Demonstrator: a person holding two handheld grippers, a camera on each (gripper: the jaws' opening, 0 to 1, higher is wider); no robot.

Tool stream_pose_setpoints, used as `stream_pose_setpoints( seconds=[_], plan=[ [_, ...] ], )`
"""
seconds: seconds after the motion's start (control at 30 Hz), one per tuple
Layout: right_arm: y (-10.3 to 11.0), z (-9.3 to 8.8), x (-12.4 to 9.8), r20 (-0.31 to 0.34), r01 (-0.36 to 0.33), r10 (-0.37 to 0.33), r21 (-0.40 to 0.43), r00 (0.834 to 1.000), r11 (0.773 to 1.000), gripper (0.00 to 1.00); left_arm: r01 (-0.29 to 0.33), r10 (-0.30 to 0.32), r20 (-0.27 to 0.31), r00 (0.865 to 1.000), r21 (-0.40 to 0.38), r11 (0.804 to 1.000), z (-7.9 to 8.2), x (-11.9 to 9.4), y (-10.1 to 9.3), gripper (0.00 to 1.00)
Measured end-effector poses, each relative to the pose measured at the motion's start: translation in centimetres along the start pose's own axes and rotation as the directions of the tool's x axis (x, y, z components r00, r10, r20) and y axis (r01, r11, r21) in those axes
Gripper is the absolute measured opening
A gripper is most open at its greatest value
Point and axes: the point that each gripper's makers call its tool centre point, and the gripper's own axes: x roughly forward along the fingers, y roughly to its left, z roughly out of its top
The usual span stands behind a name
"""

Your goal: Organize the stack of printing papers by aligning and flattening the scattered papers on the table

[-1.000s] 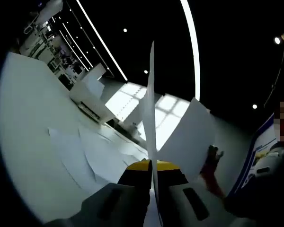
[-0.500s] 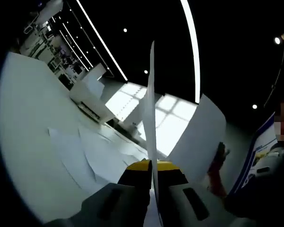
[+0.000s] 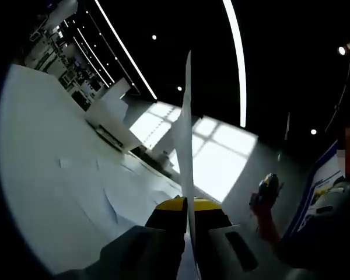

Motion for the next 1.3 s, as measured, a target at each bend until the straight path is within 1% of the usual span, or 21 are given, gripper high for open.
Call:
stream_pose_setpoints(
  seconds=[0.07,0.3,0.43,0.53,0.67,0.83,0.87,1.0,1.2,1.3],
  plan=[
    [-0.6,-1.0,0.2,-0.022,0.010,-0.010,0.026,1.000,1.000,0.00,0.000,0.000,0.000,1.000,0.000,1.000,-0.1,0.0,-0.1,0.05],
    [-2.0,-3.5,0.8,-0.077,0.029,-0.022,0.084,0.997,0.996,0.00,0.001,-0.001,0.000,1.000,0.000,1.000,-0.1,0.1,-0.2,0.05],
    [-3.2,-5.3,1.1,-0.128,0.067,-0.053,0.104,0.990,0.992,0.00,0.001,-0.001,0.000,1.000,-0.001,1.000,-0.1,0.1,-0.2,0.05],
    [-3.6,-6.2,1.3,-0.164,0.090,-0.074,0.093,0.984,0.992,0.00,0.003,-0.003,0.000,1.000,-0.003,1.000,-0.1,0.0,-0.1,0.05],
    [-3.8,-7.1,1.7,-0.201,0.102,-0.084,0.079,0.976,0.992,0.00,0.004,-0.004,0.000,1.000,-0.004,1.000,-0.1,0.0,-0.1,0.05],
    [-5.1,-8.5,1.9,-0.260,0.156,-0.136,0.059,0.956,0.986,0.00,0.007,-0.007,-0.001,1.000,-0.001,1.000,-0.1,0.0,-0.2,0.05],
    [-5.2,-8.6,2.0,-0.264,0.160,-0.140,0.058,0.954,0.985,0.00,0.008,-0.008,-0.002,1.000,-0.001,1.000,-0.1,0.0,-0.3,0.05],
    [-6.2,-9.6,2.3,-0.308,0.198,-0.176,0.043,0.935,0.979,0.00,0.009,-0.009,-0.002,1.000,-0.001,1.000,-0.1,0.0,-0.3,0.05],
    [-7.9,-10.7,2.8,-0.343,0.230,-0.196,0.061,0.919,0.971,0.00,0.013,-0.013,-0.002,1.000,-0.002,1.000,-0.1,0.1,-0.4,0.05],
    [-8.4,-10.9,3.4,-0.351,0.230,-0.193,0.065,0.916,0.971,0.00,0.015,-0.015,-0.009,1.000,-0.001,1.000,-0.2,0.1,-0.4,0.05]
  ],
)
